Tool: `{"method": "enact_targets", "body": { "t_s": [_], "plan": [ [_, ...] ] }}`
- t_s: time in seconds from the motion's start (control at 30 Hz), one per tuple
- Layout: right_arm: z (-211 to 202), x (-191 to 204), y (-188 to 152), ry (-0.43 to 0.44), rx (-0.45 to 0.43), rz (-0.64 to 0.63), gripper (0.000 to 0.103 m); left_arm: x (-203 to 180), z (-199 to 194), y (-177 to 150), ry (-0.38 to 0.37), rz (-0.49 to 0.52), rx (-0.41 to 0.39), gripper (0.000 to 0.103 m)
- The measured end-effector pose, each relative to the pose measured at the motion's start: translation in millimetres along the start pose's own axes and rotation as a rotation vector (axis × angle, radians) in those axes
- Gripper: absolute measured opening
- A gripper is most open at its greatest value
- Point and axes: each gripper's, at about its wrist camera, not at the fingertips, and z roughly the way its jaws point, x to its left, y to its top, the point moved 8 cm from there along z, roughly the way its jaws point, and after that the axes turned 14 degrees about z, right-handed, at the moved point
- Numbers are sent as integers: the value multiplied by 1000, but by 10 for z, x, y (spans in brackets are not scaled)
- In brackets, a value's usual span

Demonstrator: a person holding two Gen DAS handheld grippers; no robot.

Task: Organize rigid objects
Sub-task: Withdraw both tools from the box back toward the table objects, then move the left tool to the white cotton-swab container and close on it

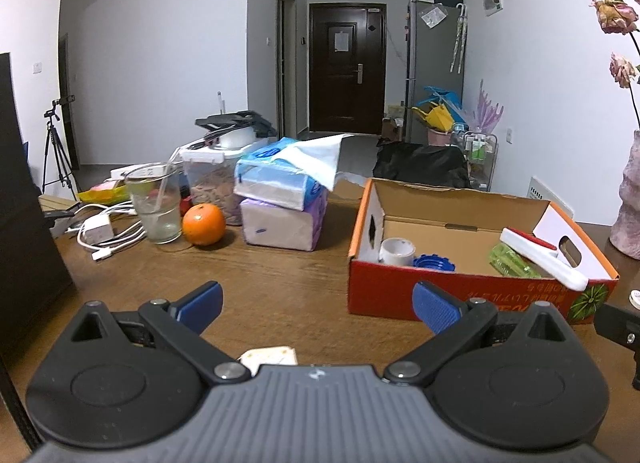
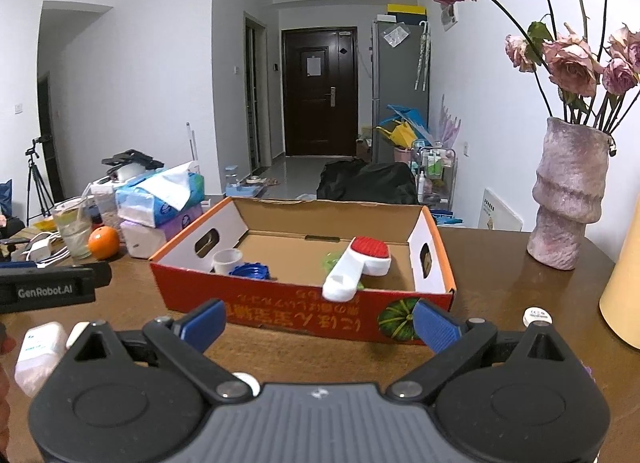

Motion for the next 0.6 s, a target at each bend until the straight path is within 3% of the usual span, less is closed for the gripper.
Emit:
{"method": "enact_targets", "body": {
  "t_s": [0.6],
  "plan": [
    [-143,285,-369,43,63,-36,100,477,-129,-477,49,-6,101,103]
  ]
}}
